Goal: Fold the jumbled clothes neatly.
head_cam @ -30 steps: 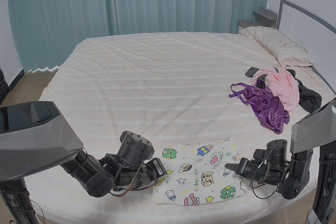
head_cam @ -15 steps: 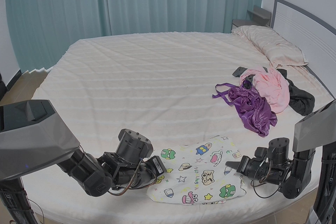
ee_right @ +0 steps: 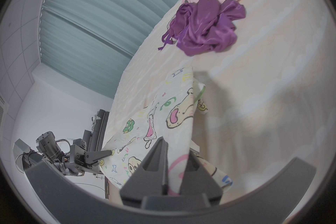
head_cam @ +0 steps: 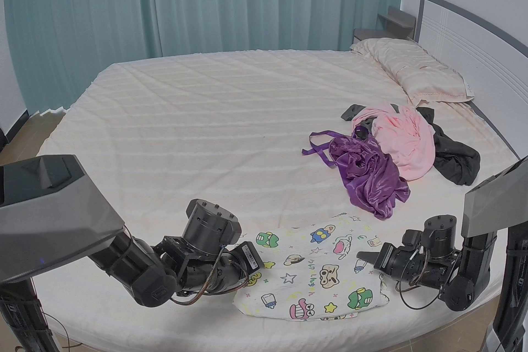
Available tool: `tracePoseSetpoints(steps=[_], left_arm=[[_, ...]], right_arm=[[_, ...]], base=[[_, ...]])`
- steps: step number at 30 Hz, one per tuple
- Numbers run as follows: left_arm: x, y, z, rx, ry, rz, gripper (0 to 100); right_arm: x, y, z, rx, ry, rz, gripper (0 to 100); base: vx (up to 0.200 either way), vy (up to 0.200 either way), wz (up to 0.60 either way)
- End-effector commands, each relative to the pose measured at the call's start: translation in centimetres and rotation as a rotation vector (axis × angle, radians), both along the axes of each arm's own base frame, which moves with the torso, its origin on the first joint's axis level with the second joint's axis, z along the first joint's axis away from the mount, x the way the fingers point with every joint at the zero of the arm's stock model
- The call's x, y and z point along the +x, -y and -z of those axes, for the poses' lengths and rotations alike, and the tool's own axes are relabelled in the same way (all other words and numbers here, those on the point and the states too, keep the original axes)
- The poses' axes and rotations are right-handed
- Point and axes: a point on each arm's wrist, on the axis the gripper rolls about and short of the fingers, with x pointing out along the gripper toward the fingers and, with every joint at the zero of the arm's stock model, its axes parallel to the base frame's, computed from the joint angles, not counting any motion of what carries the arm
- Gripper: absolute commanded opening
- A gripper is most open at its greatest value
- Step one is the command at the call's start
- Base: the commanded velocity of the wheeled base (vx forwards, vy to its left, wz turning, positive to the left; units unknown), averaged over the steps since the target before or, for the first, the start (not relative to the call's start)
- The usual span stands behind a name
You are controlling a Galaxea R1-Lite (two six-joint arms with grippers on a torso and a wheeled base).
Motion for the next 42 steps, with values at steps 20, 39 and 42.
tracePoseSetpoints(steps=[20, 39, 42], left_arm=[[0.3, -0.2, 0.3, -0.011, 0.003, -0.010, 0], [0.6, -4.3, 0.3, 0.036, -0.006, -0.147, 100], [0.9, -4.9, -0.4, 0.015, 0.007, -0.164, 100]], right_arm=[[0.1, 0.6, 0.1, -0.008, -0.001, 0.024, 0], [-3.3, 3.0, 0.4, -0.217, -0.015, -0.062, 100], [-4.2, 3.0, 0.7, -0.253, -0.027, -0.130, 100]], base=[[0.000, -0.170, 0.00], [0.000, 0.000, 0.00], [0.000, 0.000, 0.00]])
